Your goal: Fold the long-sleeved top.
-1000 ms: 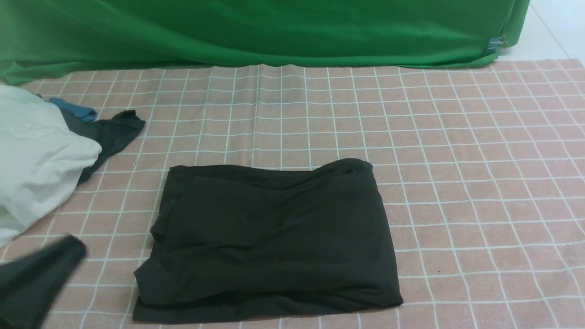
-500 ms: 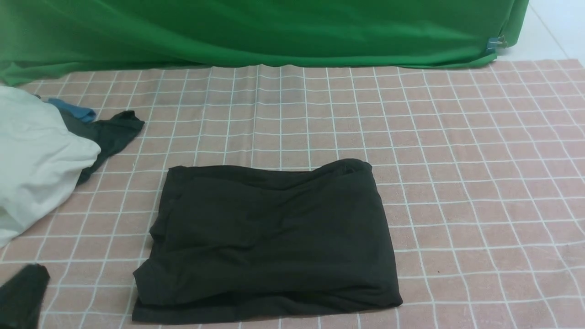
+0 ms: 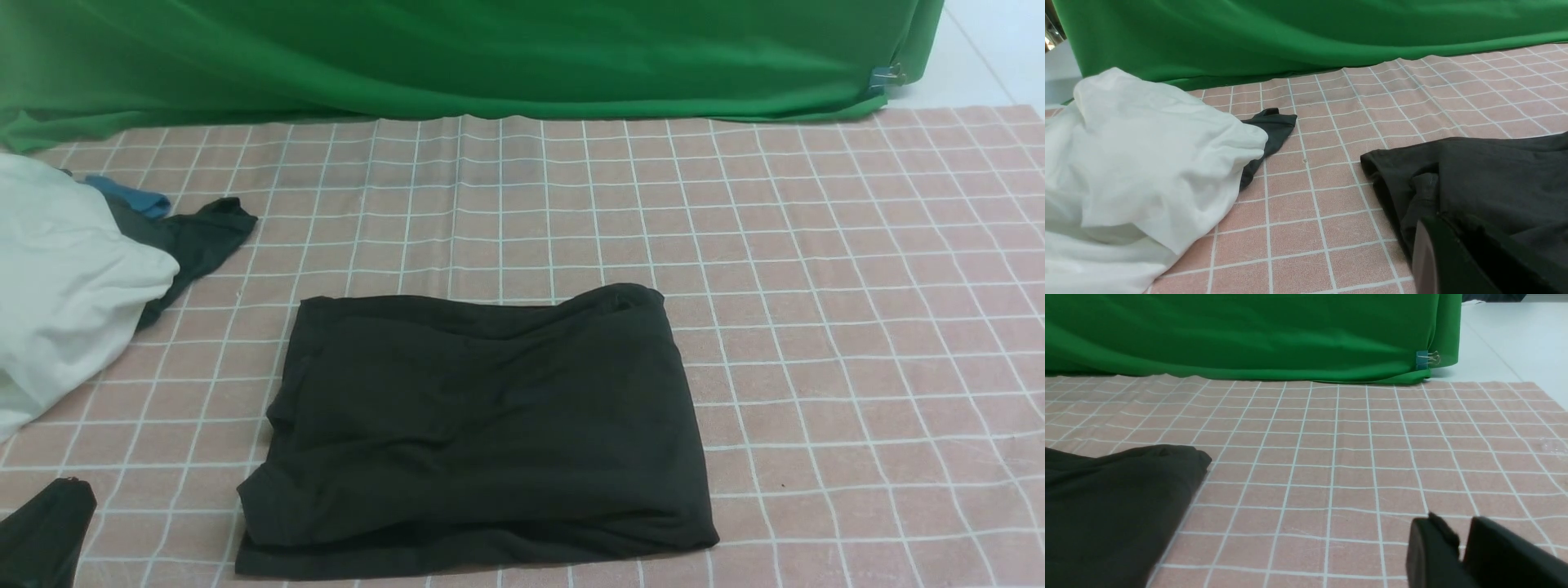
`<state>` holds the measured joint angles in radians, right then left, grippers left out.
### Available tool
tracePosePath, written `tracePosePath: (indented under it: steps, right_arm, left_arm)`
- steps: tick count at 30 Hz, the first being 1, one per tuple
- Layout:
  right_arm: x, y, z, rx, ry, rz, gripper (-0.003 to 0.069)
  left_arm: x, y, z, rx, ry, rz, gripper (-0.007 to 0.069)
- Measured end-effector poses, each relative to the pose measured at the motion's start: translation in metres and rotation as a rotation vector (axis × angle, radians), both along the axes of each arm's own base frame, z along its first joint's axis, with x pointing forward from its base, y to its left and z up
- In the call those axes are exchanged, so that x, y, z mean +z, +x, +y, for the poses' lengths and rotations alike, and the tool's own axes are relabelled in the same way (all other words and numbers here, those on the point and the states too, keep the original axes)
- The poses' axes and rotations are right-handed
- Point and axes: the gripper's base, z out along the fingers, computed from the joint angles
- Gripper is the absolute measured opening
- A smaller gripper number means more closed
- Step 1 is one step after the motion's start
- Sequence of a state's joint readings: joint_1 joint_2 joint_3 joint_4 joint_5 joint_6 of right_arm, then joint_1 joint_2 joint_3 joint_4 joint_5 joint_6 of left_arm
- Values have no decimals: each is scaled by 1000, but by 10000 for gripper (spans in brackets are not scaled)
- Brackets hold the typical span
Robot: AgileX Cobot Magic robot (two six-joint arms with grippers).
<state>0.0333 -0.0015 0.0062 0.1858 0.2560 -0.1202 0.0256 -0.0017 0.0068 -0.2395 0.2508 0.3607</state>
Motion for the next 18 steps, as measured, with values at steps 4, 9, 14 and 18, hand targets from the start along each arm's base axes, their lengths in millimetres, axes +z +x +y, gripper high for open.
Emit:
tracePosePath:
  steps: [4,9,14,18]
  right_arm:
    - [0,0,0,0,0,0,165]
    - [0,0,0,0,0,0,178]
    - [0,0,0,0,0,0,195]
    - [0,0,0,0,0,0,199]
  left_arm:
    - [0,0,0,0,0,0,18]
    - [0,0,0,-1,3,0,18]
    - [0,0,0,-1,3,0,18]
    - [0,0,0,-1,5,0,18]
